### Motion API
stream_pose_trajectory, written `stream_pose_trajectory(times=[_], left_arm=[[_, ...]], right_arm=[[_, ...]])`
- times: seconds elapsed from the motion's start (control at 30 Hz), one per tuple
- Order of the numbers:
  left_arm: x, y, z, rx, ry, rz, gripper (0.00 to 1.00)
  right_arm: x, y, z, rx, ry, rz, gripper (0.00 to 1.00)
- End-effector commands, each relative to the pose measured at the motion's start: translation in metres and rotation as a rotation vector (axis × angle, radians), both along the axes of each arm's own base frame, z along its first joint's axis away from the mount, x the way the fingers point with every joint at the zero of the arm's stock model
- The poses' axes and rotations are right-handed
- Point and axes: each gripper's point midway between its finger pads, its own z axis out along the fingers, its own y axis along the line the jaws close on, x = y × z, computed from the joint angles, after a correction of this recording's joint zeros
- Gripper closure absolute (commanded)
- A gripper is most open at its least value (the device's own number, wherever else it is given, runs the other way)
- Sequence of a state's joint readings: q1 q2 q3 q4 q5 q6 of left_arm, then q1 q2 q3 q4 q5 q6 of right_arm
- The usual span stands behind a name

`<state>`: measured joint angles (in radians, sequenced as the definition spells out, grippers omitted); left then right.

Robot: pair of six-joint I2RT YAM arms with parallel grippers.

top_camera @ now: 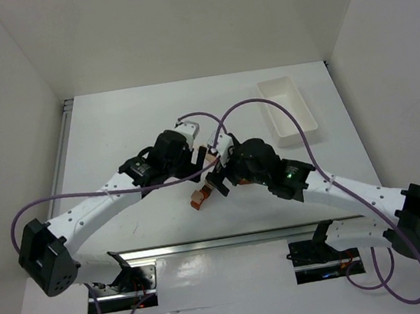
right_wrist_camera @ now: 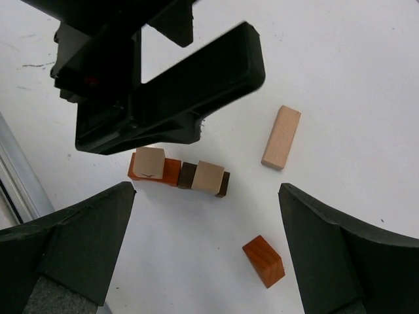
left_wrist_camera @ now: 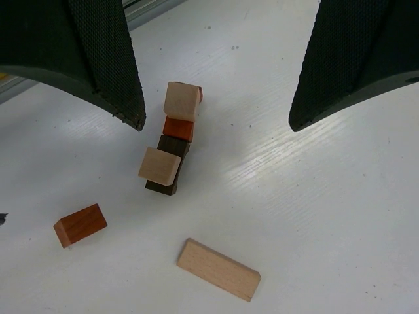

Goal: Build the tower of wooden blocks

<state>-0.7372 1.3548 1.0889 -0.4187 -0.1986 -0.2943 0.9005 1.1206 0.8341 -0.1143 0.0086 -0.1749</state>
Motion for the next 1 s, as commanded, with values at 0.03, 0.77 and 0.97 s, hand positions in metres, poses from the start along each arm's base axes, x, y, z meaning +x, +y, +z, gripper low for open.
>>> stream_pose_trajectory(times=[0.03, 0.77, 0.97], left_arm=[[0.01, 0.009, 0.029, -0.075, -0.088, 0.045, 0.04], [0.061, 0.129, 0.017, -0.287, 0.069, 0.555, 0.11], [0.021, 0.154, 0.038, -0.341, -0.002, 0.668, 0.06]], right_arm=[[0.005, 0.0, 0.054, 0.125, -0.076, -0.034, 0.0], [0.033, -0.016, 0.083, 0.128, -0.213, -0.175, 0.0], [0.078, 0.009, 0.058, 0.042, -0.199, -0.199, 0.0]])
